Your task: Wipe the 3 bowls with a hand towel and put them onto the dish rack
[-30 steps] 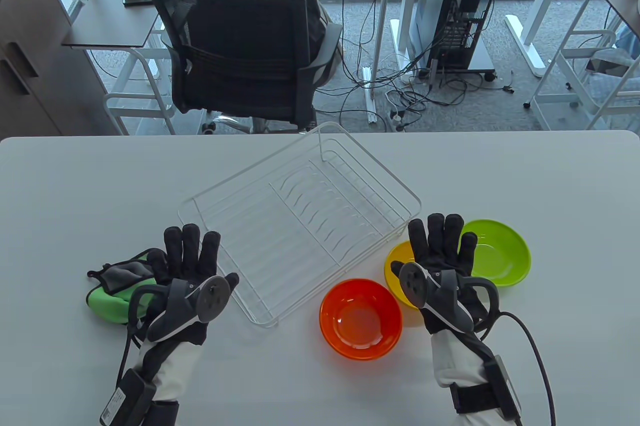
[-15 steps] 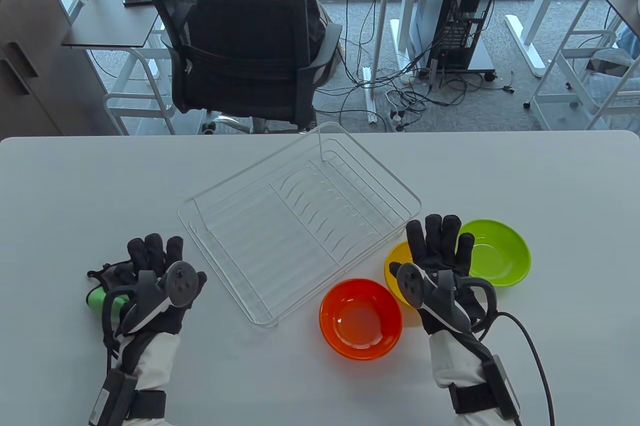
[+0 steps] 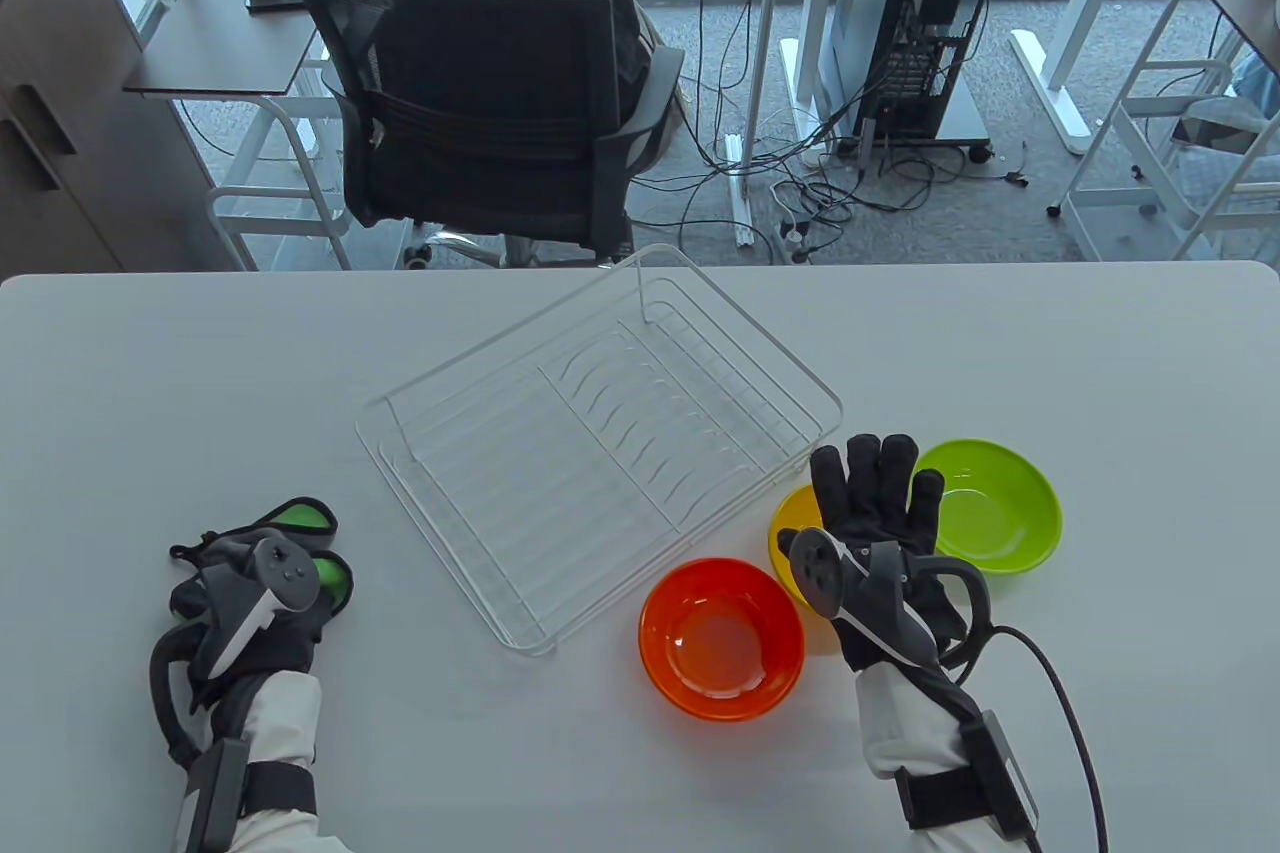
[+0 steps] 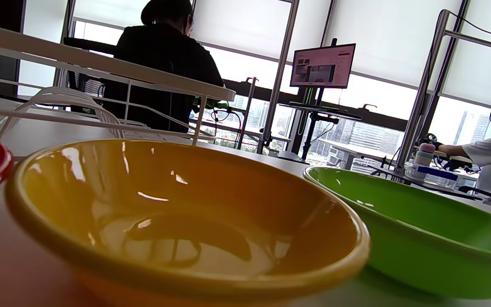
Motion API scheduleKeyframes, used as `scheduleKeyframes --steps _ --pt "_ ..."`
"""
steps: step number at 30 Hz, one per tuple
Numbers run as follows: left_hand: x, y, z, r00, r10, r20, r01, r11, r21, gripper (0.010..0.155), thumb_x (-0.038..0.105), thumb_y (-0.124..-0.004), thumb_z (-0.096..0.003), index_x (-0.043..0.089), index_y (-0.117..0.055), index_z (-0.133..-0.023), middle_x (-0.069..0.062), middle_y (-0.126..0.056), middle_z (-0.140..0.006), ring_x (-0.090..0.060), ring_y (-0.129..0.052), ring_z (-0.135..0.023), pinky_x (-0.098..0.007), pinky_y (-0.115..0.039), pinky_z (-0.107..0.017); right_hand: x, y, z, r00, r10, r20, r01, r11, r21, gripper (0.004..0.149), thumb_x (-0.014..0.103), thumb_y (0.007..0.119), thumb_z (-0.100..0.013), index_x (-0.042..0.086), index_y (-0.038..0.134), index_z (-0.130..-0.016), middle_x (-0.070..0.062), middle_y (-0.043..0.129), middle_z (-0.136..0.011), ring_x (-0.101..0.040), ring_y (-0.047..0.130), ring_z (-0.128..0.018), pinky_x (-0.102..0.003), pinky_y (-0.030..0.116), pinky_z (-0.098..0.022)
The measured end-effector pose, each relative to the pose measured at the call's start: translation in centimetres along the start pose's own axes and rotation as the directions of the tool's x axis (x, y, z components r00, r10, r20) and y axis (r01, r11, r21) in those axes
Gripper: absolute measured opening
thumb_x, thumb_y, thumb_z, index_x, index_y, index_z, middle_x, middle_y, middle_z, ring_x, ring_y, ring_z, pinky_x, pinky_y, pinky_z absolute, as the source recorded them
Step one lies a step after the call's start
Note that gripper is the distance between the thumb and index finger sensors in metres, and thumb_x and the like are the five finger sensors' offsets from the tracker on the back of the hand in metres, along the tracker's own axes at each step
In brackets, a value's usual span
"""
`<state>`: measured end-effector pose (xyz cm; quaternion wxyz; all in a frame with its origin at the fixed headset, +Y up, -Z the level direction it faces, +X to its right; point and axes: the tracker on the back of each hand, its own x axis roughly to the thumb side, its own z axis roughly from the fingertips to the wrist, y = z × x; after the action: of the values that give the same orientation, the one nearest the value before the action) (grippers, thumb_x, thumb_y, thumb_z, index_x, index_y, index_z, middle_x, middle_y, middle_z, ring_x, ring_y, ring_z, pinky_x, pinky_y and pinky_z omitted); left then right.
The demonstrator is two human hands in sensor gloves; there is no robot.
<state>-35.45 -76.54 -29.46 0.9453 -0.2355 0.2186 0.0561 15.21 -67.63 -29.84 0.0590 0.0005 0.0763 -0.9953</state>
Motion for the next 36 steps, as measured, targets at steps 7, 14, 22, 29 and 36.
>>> scheduleKeyframes --steps 7,14,22,29,36 --pt "0.2 0.2 0.0 1.0 0.004 -0.016 -0.003 1.0 0.026 0.075 0.051 -0.061 -0.0578 0.023 -0.02 -0.113 -0.034 -0.023 -0.118 -0.069 -0.034 -0.103 -0.075 -0.059 -0.062 0.0 0.1 0.0 1.0 0.0 -0.001 0.0 1.0 0.004 0.082 0.065 0.055 -0.044 0.027 0.034 -0.113 -0.009 0.027 -0.119 -0.036 0.012 -0.108 -0.055 0.017 -0.075" --pt "2.0 0.9 0.8 0.982 -0.19 -0.016 0.187 0.945 0.267 0.062 0.042 -0.075 -0.0521 0.022 -0.053 -0.106 -0.025 -0.069 -0.101 -0.049 -0.085 -0.074 -0.037 -0.088 -0.047 0.2 0.0 0.0 1.0 -0.019 0.004 0.019 0.999 0.028 0.082 0.065 0.056 -0.044 0.026 0.036 -0.113 -0.01 0.031 -0.119 -0.037 0.017 -0.108 -0.054 0.022 -0.077" --pt "1.2 2.9 2.0 0.994 0.097 0.046 -0.107 0.916 0.387 0.057 0.033 -0.084 -0.049 0.02 -0.064 -0.101 -0.023 -0.084 -0.089 -0.036 -0.1 -0.06 -0.026 -0.095 -0.036 0.6 -0.4 0.1 0.997 -0.072 0.032 0.071 0.997 0.03 0.079 0.063 0.063 -0.044 0.024 0.048 -0.111 -0.011 0.047 -0.116 -0.038 0.034 -0.109 -0.052 0.034 -0.078" --pt "1.5 5.4 4.1 0.959 0.217 0.181 -0.28 0.819 0.5 0.058 0.033 -0.082 -0.0504 0.018 -0.063 -0.102 -0.025 -0.082 -0.09 -0.038 -0.099 -0.062 -0.028 -0.095 -0.037 2.3 -0.6 0.3 0.992 -0.06 0.107 0.059 0.998 0.009 0.07 0.053 0.076 -0.042 0.023 0.066 -0.103 -0.008 0.068 -0.107 -0.036 0.057 -0.103 -0.049 0.05 -0.076" --pt "2.4 7.2 6.1 0.936 0.211 0.281 -0.34 0.745 0.574 0.058 0.032 -0.082 -0.051 0.016 -0.062 -0.103 -0.026 -0.081 -0.09 -0.039 -0.098 -0.062 -0.029 -0.094 -0.037 5.2 0.5 -0.2 0.982 -0.047 0.184 0.029 0.995 0.099 0.062 0.045 0.082 -0.041 0.024 0.071 -0.098 -0.006 0.075 -0.1 -0.033 0.067 -0.097 -0.046 0.058 -0.073"
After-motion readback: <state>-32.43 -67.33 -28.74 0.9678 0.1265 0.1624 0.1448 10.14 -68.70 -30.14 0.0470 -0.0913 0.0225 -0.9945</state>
